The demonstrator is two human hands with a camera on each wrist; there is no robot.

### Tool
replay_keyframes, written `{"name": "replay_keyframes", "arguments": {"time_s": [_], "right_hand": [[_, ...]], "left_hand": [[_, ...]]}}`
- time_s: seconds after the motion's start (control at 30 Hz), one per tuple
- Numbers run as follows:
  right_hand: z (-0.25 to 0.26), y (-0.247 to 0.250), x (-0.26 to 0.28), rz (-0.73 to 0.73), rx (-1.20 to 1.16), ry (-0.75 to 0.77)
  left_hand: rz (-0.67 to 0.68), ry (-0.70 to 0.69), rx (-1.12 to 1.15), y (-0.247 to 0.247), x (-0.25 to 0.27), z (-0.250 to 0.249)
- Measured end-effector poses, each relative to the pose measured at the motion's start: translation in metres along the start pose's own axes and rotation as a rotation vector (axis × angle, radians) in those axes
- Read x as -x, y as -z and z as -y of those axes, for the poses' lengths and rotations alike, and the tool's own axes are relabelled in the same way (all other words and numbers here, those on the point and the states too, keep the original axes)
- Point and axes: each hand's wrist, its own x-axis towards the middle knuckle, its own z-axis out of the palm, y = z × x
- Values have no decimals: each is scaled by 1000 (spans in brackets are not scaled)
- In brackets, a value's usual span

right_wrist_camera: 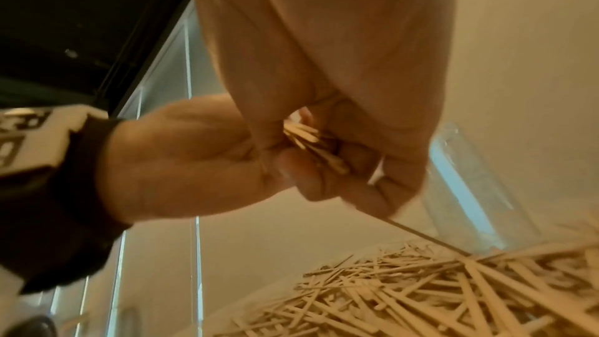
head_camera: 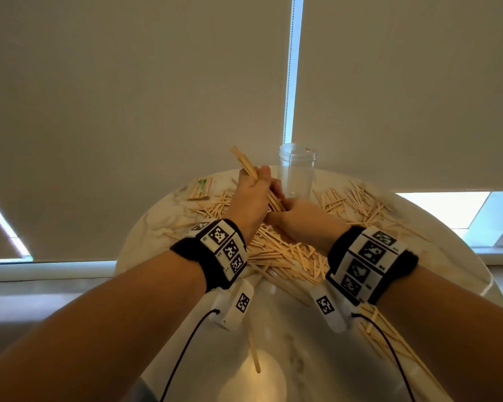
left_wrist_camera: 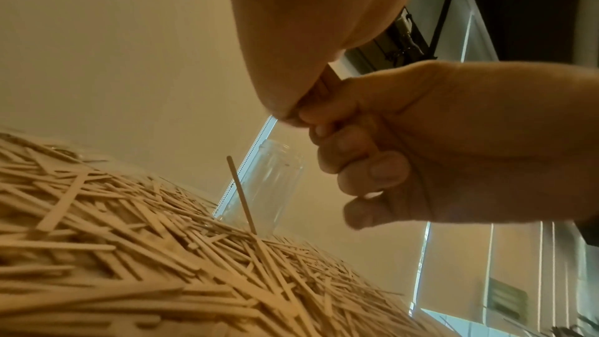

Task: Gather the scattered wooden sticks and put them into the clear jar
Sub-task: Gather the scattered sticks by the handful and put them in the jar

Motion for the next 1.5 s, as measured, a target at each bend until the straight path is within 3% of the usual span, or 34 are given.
{"name": "replay_keyframes", "arguments": {"time_s": [0.1, 0.2, 0.37, 0.57, 0.8, 0.87, 1.0, 1.07, 1.2, 1.3, 1.4, 1.5], "right_hand": [[4, -7, 2, -42, 98, 33], [0, -6, 3, -92, 224, 57], [-14, -2, 6, -99, 347, -10], [-15, -2, 2, -115, 378, 20], [-15, 12, -4, -106, 415, -30], [-14, 14, -4, -93, 421, 32], [-14, 16, -5, -225, 499, 201], [-13, 21, -8, -280, 557, 239], [-6, 56, -20, -319, 670, 237], [13, 104, -40, -468, 700, 240], [32, 142, -79, -517, 865, 150], [46, 153, -128, -434, 1123, 52]], "left_hand": [[33, 38, -99, -4, 4, 1], [13, 50, -54, -3, 4, 0], [-177, 35, 82, 9, -14, -22], [-65, 172, -206, 3, -15, -11], [-50, 112, -531, 10, -14, -2], [-81, 83, -657, 11, -18, 4], [-240, 70, -610, 12, -29, 15], [-209, 86, -605, 6, -33, 16], [-123, 265, -443, -8, -56, 6], [-134, 228, -361, -12, -87, -3], [-54, 187, -609, -13, -122, 1], [34, 146, -825, -20, -153, 14]]}}
